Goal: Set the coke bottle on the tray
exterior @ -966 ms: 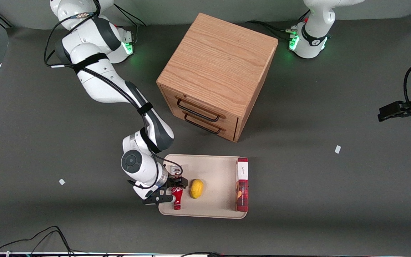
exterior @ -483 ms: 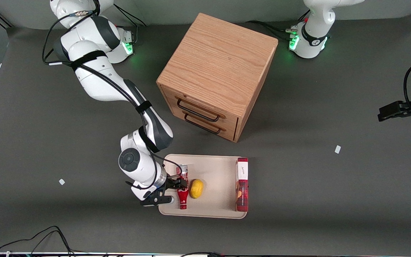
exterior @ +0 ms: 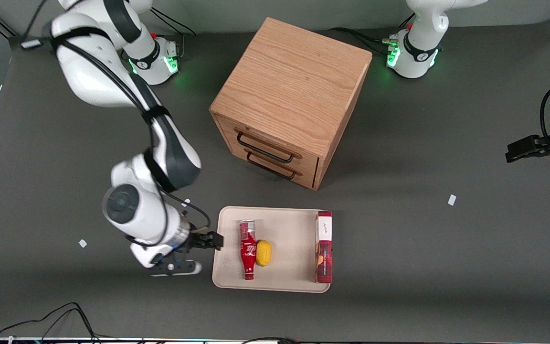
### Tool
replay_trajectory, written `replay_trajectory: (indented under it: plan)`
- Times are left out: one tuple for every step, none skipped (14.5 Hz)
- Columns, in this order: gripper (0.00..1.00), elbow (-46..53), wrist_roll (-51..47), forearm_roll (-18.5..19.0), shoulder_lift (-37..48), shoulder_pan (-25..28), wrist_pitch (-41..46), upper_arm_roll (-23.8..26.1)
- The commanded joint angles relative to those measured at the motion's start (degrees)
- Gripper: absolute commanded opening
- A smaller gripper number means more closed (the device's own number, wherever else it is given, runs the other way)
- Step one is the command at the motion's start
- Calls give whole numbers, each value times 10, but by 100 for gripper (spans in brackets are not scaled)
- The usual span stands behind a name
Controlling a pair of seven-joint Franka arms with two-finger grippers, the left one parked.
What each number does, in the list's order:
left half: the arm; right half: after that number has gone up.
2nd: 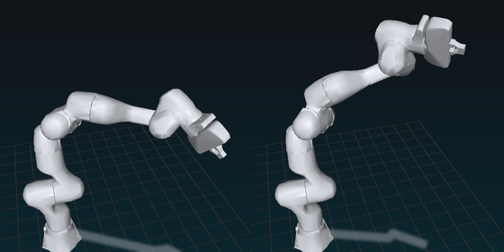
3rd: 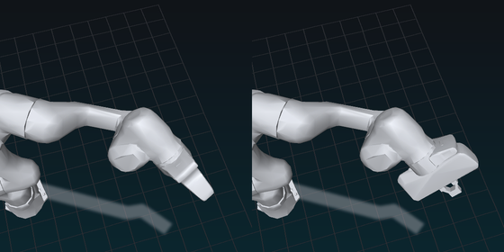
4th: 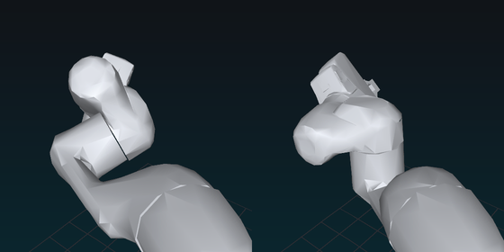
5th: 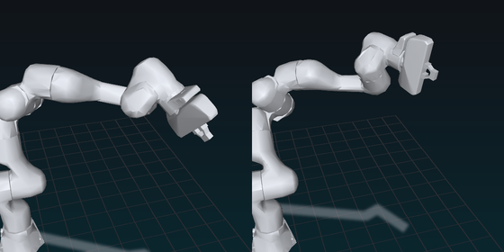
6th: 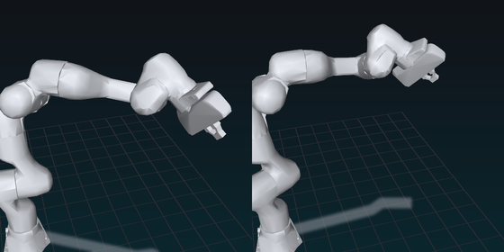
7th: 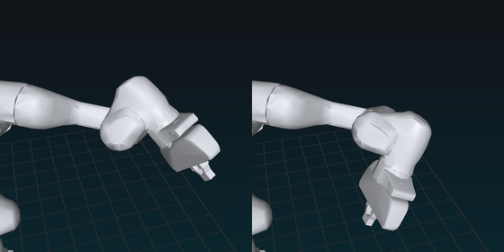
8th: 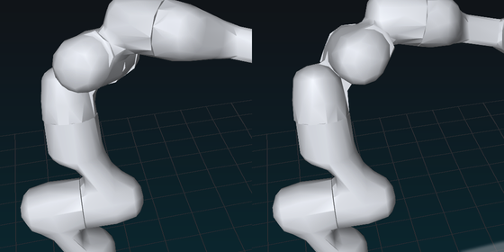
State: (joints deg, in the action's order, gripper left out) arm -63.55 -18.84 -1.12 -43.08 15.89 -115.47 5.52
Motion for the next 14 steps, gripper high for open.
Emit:
replay_trajectory:
  plan:
    - [100,-154,28,9,143,-19,17,-13]
    - [100,-190,45,9,182,-20,25,-25]
    - [100,-227,55,9,222,-19,37,-39]
    - [100,-263,64,7,263,-19,48,-51]
    - [100,-300,72,7,303,-19,60,-62]
    - [100,-335,73,3,341,-20,67,-76]
    - [100,-371,78,3,378,-19,68,-88]
    - [100,-400,85,3,414,-18,71,-97]
    - [100,-425,94,3,445,-18,78,-106]
    - [100,-447,104,3,474,-18,87,-116]
    - [100,-465,107,3,501,-18,96,-125]
    - [100,-479,107,3,524,-18,107,-133]
    - [100,-485,114,4,542,-17,120,-139]
    - [100,-483,135,7,555,-18,138,-140]
